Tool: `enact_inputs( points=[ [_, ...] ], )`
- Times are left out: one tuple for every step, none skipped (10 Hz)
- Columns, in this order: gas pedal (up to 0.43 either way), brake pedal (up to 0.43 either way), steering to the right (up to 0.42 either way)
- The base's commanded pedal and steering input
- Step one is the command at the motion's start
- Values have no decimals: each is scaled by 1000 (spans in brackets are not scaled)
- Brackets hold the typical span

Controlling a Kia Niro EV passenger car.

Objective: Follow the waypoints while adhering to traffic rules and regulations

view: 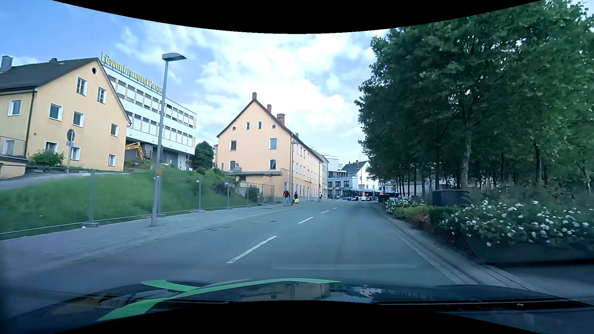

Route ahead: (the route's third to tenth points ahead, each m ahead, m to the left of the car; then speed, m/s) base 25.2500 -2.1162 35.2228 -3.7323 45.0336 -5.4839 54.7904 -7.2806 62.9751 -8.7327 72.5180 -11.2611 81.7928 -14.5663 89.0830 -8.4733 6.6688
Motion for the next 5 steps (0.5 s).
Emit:
enact_inputs(
  points=[
    [319, 0, 82],
    [319, 0, 74],
    [319, 0, 66],
    [299, 0, 60],
    [209, 0, 58]
  ],
)
